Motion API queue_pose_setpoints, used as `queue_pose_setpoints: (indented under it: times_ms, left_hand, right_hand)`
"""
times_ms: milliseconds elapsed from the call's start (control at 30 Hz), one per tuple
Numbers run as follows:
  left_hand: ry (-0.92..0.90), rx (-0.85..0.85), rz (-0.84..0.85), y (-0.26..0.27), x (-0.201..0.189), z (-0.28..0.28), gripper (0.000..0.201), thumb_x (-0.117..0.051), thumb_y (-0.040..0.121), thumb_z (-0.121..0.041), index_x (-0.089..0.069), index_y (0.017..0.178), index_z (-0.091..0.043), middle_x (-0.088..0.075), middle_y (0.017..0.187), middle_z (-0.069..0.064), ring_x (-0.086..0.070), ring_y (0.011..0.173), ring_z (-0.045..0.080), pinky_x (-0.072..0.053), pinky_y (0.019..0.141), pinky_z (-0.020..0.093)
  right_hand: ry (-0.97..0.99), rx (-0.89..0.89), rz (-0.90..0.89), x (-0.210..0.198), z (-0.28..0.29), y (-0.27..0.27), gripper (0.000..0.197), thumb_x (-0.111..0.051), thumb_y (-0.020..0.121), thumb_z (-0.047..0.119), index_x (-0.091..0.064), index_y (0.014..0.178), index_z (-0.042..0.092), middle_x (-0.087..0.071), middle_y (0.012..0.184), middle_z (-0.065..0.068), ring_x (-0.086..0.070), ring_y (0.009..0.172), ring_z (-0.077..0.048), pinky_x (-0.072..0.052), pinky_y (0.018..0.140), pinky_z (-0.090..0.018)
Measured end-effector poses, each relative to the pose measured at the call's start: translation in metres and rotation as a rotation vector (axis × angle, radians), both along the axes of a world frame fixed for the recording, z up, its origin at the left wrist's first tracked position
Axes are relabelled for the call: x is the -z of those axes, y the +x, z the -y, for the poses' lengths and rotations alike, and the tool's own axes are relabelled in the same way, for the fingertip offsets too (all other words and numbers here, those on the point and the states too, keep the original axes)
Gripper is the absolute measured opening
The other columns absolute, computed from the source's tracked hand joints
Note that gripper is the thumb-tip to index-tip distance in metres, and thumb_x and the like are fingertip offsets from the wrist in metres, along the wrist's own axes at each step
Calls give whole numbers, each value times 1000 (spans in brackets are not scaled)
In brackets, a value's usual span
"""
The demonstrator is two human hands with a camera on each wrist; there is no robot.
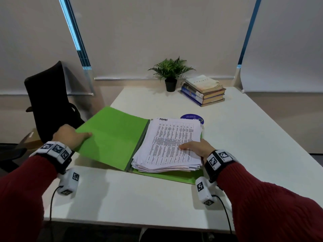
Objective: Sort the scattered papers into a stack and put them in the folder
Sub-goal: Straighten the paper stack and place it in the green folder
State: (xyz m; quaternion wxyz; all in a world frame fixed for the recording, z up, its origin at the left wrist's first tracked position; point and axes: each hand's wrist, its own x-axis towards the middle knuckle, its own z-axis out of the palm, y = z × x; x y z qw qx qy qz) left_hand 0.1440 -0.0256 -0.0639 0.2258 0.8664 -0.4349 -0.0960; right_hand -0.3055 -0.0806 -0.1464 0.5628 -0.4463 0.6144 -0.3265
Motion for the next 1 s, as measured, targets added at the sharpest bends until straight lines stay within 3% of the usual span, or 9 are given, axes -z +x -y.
queue_pose_setpoints:
  times_ms: [100,200,267,400,533,667,767,900,1000]
  left_hand:
    - [-261,59,-215,-13,-34,-2,38,-88,80,-39,-71,78,-6,-75,91,22,-72,85,33,-58,83,47]
    - [-372,212,-319,-41,-72,-8,20,-83,86,-21,-72,79,-8,-75,83,19,-69,62,21,-61,65,33]
    - [-367,303,-295,-67,-94,-12,17,-79,91,-16,-71,78,-9,-74,79,13,-68,55,15,-58,57,26]
    - [-365,406,-249,-115,-117,-17,15,-75,90,-24,-72,88,-9,-79,90,17,-77,81,34,-63,82,54]
    - [-306,552,-161,-168,-115,-24,12,-68,96,-23,-66,87,-15,-74,86,13,-71,73,29,-58,67,41]
    - [-221,667,16,-215,-103,-26,11,-58,96,-27,-62,89,-19,-70,95,8,-67,87,32,-56,76,40]
    - [-157,702,141,-240,-95,-28,12,-50,99,-24,-60,97,-17,-66,94,9,-62,89,36,-42,66,39]
    - [-138,704,172,-259,-83,-29,13,-46,98,-23,-57,97,-15,-65,92,10,-59,87,39,-38,66,39]
    - [-90,787,207,-281,-66,-33,12,-43,97,-22,-53,95,-15,-63,89,12,-57,81,38,-40,66,40]
  right_hand:
    - [-25,-12,19,-7,-6,2,91,-97,35,39,-74,120,15,-79,118,-4,-75,108,-26,-58,103,-46]
    - [-64,60,52,-5,-10,2,113,-97,38,40,-51,136,10,-69,130,-7,-68,118,-29,-55,105,-50]
    - [-79,112,94,0,-12,2,112,-97,46,33,-43,141,9,-66,132,-9,-67,119,-31,-56,103,-51]
    - [-181,68,60,-11,-30,11,64,-87,69,12,-63,128,17,-75,128,-7,-71,115,-28,-54,107,-48]
    - [-177,-34,38,-28,-39,13,41,-77,89,2,-59,120,21,-69,108,8,-66,98,-15,-50,90,-25]
    - [-170,-62,-49,-26,-29,19,74,-83,82,29,-51,147,14,-66,140,-1,-65,120,-22,-50,99,-32]
    - [-109,-88,-17,-23,-20,15,72,-82,78,32,-49,137,9,-66,132,-9,-69,107,-27,-64,81,-31]
    - [-91,-91,-63,-26,-29,12,13,-55,98,-3,-56,109,3,-63,102,-17,-62,79,-24,-49,68,-33]
    - [-73,-162,-250,-28,-31,16,24,-52,100,3,-49,102,28,-54,125,-15,-58,108,-29,-48,90,-36]
